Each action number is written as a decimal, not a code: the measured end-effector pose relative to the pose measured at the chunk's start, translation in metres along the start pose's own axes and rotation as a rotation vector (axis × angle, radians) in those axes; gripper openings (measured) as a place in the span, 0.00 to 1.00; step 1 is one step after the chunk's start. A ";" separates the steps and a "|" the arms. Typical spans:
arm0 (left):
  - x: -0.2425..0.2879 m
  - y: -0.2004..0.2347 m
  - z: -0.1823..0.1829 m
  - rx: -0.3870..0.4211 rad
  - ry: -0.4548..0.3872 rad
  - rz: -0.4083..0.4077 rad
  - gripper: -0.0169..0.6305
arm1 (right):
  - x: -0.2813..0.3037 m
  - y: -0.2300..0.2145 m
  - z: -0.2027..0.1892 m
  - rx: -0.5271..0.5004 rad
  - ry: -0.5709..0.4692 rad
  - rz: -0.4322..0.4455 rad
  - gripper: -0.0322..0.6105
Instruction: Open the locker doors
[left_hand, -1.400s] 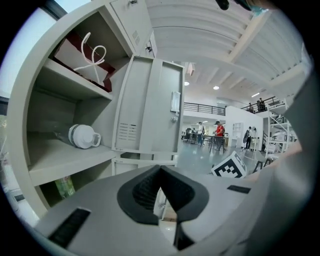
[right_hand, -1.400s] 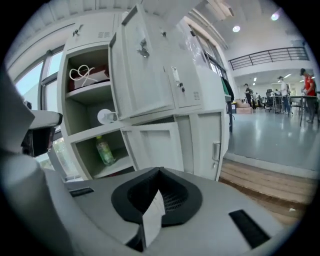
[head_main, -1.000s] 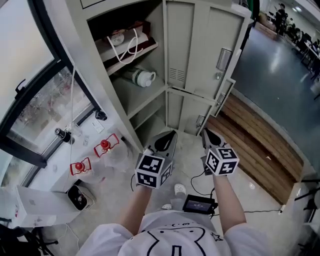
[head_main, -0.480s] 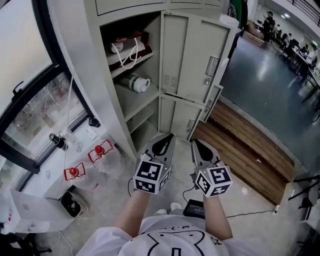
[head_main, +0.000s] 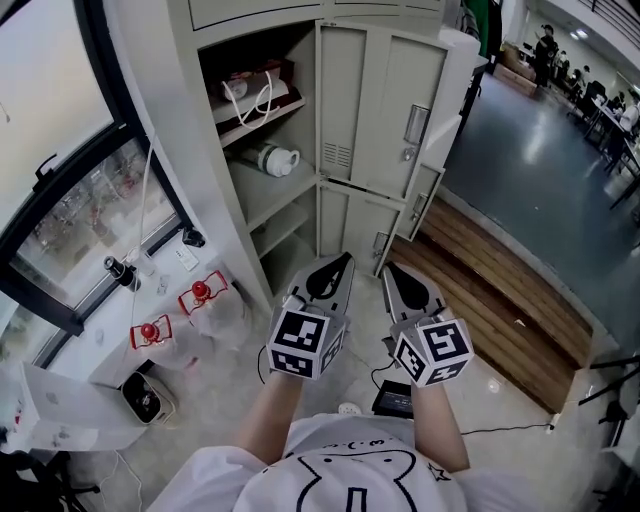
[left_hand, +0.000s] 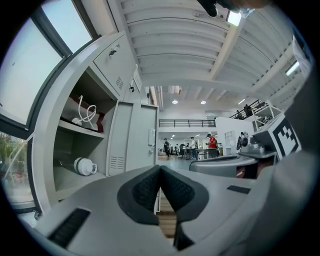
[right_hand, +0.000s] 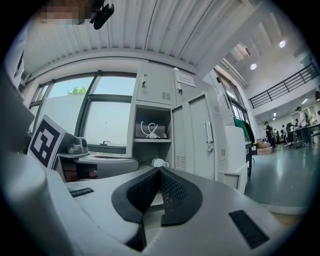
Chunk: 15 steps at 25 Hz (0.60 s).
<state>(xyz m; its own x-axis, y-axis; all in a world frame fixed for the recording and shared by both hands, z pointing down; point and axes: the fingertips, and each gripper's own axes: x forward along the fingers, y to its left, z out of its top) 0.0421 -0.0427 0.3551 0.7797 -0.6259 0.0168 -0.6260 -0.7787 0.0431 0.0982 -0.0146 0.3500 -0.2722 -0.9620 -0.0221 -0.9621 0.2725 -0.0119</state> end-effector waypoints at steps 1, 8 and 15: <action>0.000 -0.003 0.001 0.003 -0.001 0.000 0.06 | -0.003 0.000 0.002 -0.001 -0.005 0.006 0.06; -0.003 -0.025 0.003 0.046 0.009 -0.005 0.06 | -0.021 -0.002 0.012 -0.022 -0.034 0.028 0.06; -0.003 -0.048 -0.001 0.082 0.023 -0.016 0.06 | -0.035 -0.003 0.013 -0.030 -0.051 0.051 0.06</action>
